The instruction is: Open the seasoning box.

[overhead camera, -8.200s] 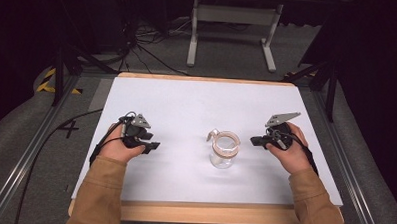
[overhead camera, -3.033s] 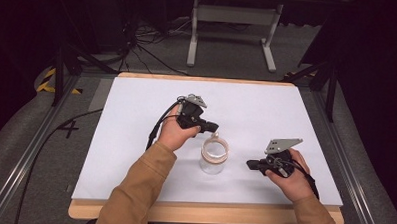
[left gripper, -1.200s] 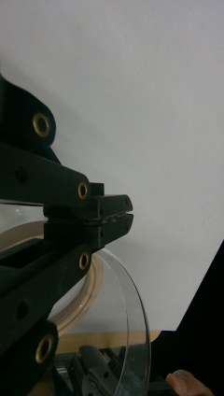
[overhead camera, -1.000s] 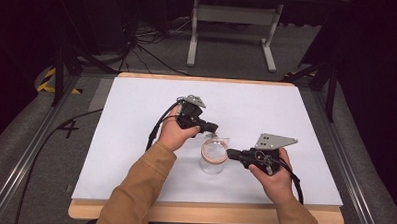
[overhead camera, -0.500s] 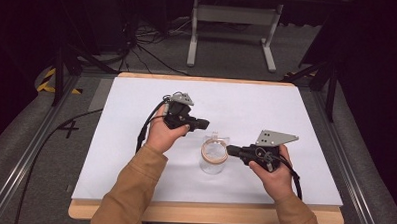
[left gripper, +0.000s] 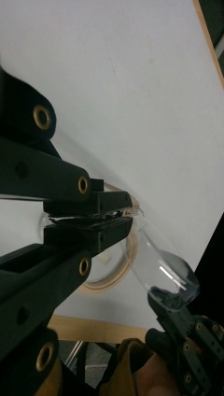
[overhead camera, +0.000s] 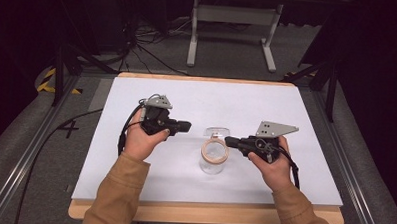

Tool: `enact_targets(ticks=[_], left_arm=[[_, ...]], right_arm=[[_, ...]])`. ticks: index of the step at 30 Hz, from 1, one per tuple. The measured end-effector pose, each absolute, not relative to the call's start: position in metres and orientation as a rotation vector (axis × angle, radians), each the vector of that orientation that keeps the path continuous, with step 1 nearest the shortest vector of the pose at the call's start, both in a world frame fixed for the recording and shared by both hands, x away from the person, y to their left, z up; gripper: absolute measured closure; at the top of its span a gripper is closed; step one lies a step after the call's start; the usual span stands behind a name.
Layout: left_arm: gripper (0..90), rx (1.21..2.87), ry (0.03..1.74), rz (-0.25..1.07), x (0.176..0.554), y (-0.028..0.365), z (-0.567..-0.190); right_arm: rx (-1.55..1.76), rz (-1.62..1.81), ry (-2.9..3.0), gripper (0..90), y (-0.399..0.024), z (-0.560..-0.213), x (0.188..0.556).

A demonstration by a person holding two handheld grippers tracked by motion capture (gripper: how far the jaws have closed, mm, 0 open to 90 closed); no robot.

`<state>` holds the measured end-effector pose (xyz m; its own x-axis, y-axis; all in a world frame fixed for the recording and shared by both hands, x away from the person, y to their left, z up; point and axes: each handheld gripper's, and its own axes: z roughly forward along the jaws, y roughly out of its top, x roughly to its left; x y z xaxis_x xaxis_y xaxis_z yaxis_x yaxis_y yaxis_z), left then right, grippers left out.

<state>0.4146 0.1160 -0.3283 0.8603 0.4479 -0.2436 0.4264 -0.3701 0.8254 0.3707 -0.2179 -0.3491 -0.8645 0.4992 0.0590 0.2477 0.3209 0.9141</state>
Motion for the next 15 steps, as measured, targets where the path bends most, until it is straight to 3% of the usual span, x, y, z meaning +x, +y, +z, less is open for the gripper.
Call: enact_targets(ticks=[15], left_arm=[[83.9, 1.975, 0.712, 0.032, 0.397, 0.149, -0.328]], right_arm=[[0.704, 1.585, 2.283, 90.0, -0.220, -0.349, 0.393]])
